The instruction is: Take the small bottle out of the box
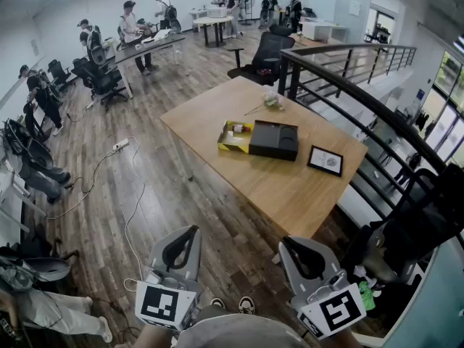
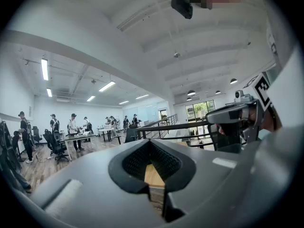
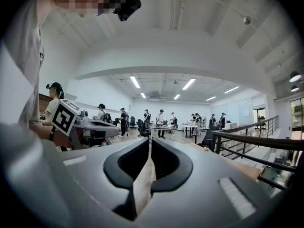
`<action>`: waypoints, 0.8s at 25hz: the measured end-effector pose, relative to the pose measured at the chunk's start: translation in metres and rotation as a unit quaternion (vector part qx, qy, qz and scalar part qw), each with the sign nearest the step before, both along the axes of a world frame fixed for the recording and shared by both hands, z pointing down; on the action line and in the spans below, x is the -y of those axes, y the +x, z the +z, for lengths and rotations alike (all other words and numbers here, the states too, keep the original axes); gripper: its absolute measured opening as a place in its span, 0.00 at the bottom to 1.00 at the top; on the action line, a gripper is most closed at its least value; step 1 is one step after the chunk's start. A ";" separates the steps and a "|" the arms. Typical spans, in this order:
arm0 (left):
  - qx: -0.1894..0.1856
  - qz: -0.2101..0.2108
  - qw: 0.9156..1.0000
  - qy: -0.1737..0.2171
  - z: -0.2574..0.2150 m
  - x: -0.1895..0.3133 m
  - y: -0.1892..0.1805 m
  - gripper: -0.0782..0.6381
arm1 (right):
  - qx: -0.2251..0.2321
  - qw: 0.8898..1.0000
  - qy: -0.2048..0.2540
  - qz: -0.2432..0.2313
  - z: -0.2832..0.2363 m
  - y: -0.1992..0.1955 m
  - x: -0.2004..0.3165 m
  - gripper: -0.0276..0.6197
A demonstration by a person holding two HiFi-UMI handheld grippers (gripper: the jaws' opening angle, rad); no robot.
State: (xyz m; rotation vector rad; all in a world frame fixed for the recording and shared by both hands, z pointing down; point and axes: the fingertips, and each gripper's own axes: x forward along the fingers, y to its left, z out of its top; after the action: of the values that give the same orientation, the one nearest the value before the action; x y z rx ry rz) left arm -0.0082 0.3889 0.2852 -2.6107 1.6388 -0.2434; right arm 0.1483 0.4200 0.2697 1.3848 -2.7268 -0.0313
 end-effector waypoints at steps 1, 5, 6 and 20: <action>0.001 0.000 1.000 -0.001 0.000 0.000 0.000 0.11 | 0.001 1.000 -0.005 0.000 0.002 0.001 0.001 0.08; 0.002 -0.002 1.000 -0.003 0.002 0.002 0.001 0.11 | 0.005 1.000 -0.014 -0.004 0.007 0.002 0.005 0.08; 0.002 -0.003 1.000 -0.003 0.003 0.002 0.001 0.11 | 0.006 1.000 -0.014 -0.006 0.007 0.002 0.006 0.08; 0.006 -0.015 1.000 -0.006 0.008 0.012 0.005 0.11 | 0.046 0.998 0.011 -0.029 0.001 0.007 0.012 0.16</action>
State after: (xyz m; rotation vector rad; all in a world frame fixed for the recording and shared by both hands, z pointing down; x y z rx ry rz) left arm -0.0032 0.3771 0.2932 -2.5902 1.6786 -0.2696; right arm 0.1555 0.4079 0.2712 1.3434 -2.8497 -0.0023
